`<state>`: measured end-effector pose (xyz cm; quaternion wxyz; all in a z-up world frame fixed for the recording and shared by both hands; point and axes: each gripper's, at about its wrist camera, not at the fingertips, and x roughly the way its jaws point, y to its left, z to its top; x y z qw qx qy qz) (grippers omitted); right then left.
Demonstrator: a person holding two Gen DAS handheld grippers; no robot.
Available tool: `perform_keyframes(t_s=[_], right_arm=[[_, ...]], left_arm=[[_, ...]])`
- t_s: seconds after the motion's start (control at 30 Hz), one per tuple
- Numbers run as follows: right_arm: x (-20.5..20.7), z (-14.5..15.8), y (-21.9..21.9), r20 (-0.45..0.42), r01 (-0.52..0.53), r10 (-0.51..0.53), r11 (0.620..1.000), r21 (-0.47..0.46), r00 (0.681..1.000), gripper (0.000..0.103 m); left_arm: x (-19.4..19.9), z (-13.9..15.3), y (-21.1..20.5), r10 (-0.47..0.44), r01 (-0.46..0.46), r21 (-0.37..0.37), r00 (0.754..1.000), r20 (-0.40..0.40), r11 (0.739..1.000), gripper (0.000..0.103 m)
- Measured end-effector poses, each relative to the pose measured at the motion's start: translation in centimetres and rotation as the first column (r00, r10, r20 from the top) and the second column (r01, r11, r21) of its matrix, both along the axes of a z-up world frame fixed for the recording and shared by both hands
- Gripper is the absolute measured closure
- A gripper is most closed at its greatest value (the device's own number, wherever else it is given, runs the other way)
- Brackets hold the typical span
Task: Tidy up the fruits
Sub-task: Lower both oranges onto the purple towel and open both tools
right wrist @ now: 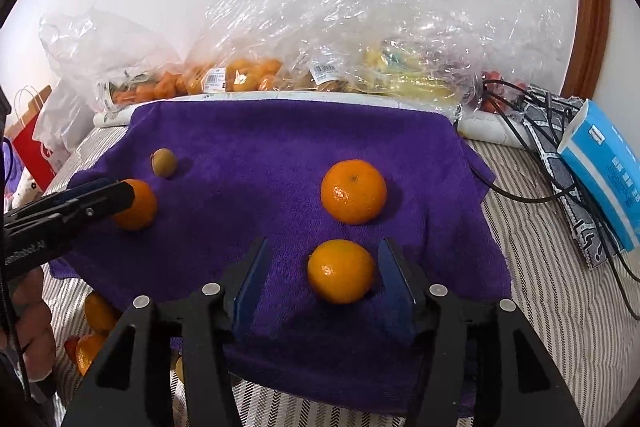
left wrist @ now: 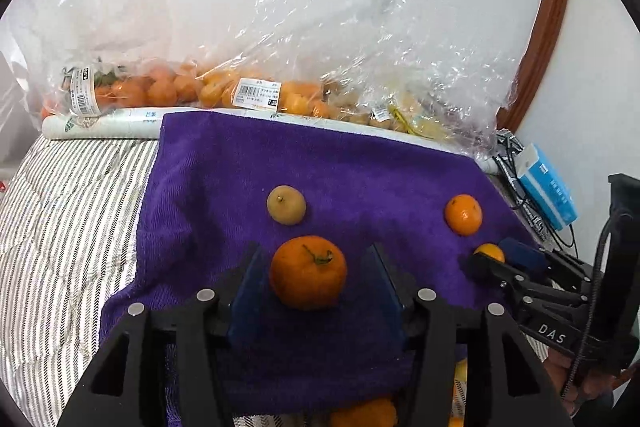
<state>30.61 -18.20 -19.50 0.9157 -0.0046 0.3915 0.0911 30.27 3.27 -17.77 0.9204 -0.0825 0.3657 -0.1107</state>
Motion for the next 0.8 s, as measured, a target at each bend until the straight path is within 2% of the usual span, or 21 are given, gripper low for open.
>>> perform_keyframes(t_s=[0.6,0.8], right_arm=[[-1.3,2.1,-0.3,0.082,0.007,-0.01,0.999,0.036,0.997,0.045],[-2.1,2.6,0.5,0.127,-0.011,0.011,1.0,0.0,0.992,0.045]], left_arm=[[-0.9,0.8,0.5,0.025,-0.024,-0.02,0.998,0.051,1.0,0.049],[-1.2,1.1,0.8,0.047,-0.045,-0.034,0.996,0.07,0.998,0.049]])
